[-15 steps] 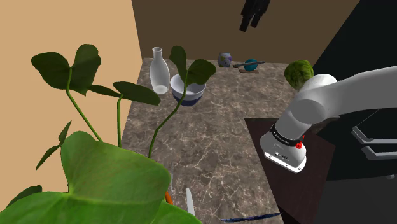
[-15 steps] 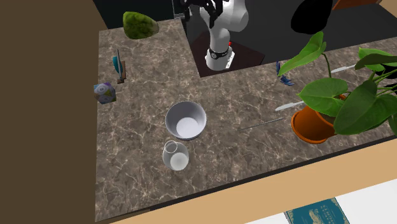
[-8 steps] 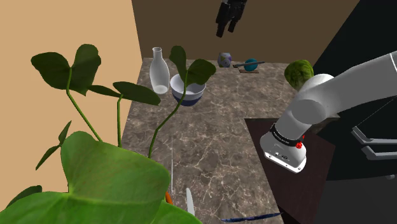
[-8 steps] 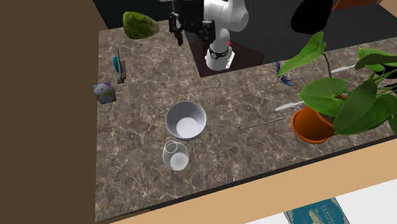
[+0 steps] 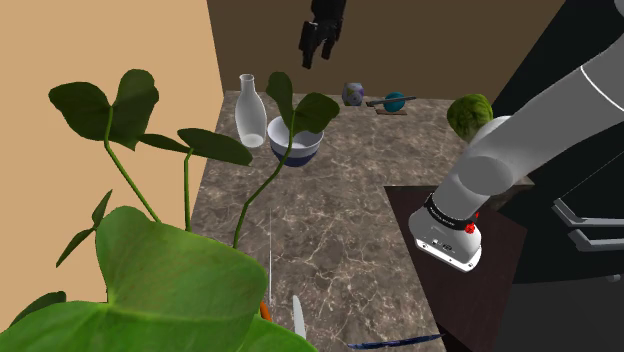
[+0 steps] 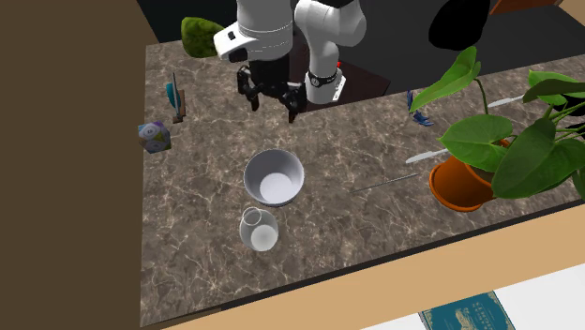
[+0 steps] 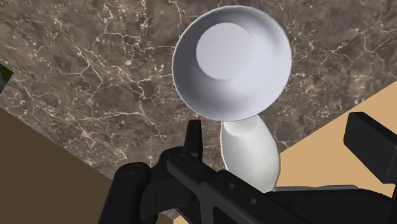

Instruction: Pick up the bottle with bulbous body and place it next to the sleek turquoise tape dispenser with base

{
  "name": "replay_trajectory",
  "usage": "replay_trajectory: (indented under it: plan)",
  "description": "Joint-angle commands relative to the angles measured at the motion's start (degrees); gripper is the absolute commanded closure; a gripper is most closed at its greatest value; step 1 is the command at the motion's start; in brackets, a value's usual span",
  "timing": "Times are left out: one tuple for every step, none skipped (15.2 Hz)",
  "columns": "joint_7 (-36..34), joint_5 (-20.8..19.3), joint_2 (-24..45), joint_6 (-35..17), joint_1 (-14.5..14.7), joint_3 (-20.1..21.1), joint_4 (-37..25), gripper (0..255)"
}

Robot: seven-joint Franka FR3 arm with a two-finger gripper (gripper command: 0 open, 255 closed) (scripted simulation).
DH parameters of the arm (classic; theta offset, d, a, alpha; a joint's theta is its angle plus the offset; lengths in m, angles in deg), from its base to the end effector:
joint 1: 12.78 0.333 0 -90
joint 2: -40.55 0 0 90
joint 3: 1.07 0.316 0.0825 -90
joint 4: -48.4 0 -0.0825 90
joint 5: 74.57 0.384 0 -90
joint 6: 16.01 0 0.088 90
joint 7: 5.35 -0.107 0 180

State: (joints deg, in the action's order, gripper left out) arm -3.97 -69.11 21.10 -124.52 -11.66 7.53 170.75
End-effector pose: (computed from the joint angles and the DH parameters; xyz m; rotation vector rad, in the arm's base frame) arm 0.4553 0.0923 0.5533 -3.0799 -0.2495 -0.1420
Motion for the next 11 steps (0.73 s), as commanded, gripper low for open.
replay_trajectory:
  plan:
    - [-0.19,-0.67,4.30,-2.15,0.06,0.67,-2.36,0]
    - [-0.34,-1.07,6.40,-3.08,0.10,1.00,-3.61,0]
    - [-0.51,-1.51,8.51,-3.95,0.16,1.32,-4.94,0]
    - [-0.71,-1.99,10.64,-4.75,0.24,1.61,-6.34,0]
    - [-0.91,-2.50,12.78,-5.48,0.34,1.88,-7.81,0]
    - [-1.14,-3.05,14.93,-6.13,0.46,2.14,-9.37,0]
    - [-1.37,-3.63,17.11,-6.72,0.59,2.38,-11.01,0]
    - [-1.61,-4.24,19.29,-7.23,0.75,2.60,-12.72,0]
    - [-1.86,-4.88,21.49,-7.67,0.95,2.79,-14.53,0]
    - [-2.11,-5.53,23.71,-8.03,1.17,2.95,-16.42,0]
    - [-2.36,-6.20,25.95,-8.31,1.43,3.08,-18.40,0]
